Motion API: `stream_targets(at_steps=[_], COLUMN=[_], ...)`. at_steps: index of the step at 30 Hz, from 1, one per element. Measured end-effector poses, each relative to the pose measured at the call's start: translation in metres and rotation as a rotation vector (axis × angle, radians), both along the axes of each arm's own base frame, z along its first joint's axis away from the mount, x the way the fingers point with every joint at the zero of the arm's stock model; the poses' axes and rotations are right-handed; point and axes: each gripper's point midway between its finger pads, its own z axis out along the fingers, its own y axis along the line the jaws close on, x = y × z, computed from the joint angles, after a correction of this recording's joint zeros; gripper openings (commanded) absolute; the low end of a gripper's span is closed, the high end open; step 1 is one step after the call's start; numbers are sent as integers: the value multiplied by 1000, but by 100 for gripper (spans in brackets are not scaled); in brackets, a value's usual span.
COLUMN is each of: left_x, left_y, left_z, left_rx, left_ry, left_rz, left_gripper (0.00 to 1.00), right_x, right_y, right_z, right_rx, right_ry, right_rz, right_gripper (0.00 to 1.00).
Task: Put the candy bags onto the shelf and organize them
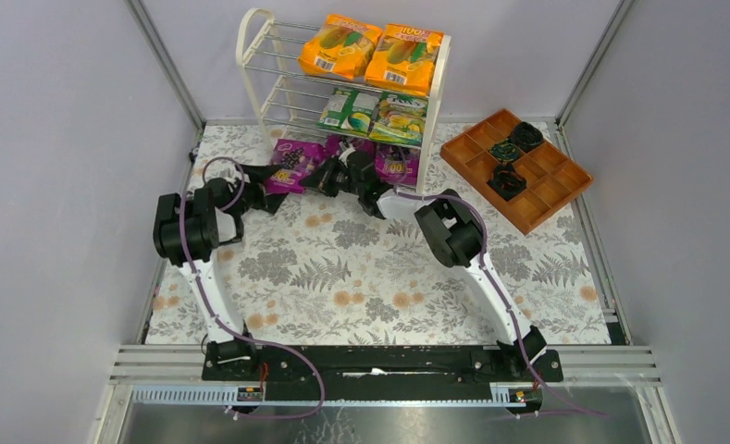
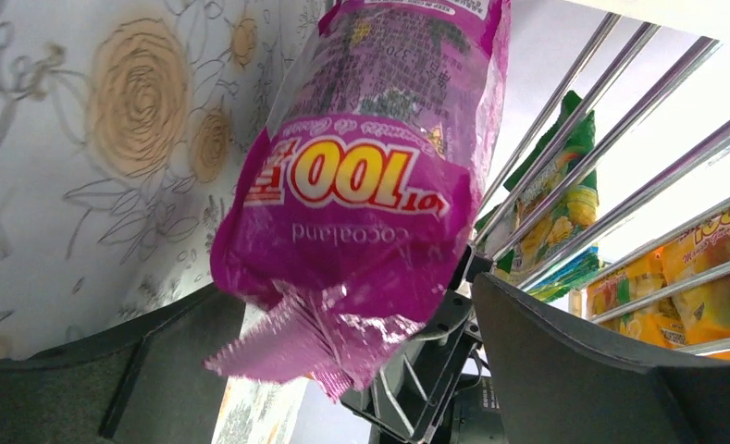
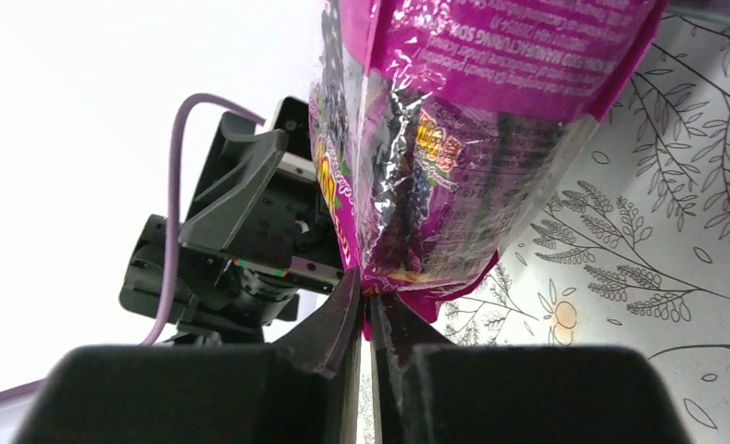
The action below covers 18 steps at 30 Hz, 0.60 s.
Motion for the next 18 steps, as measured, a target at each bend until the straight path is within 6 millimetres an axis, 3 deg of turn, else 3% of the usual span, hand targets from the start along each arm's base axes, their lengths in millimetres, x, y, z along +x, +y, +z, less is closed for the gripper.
stream_targets(at_steps=[4, 13, 18], left_x=[8, 16, 18], left_y=[-8, -16, -18], left_z=[1, -7, -9], left_rx=[-15, -50, -78], left_ry=[-11, -2, -8], left_rz=[-14, -19, -12], left_gripper=[89, 60, 51], right_x=[1, -2, -7], right_y=[-1, -3, -11], right_z=[7, 2, -18], right_rx=[36, 43, -2], right_ry=[13, 28, 50], right_rz=[10, 10, 3], right_gripper=[10, 15, 47])
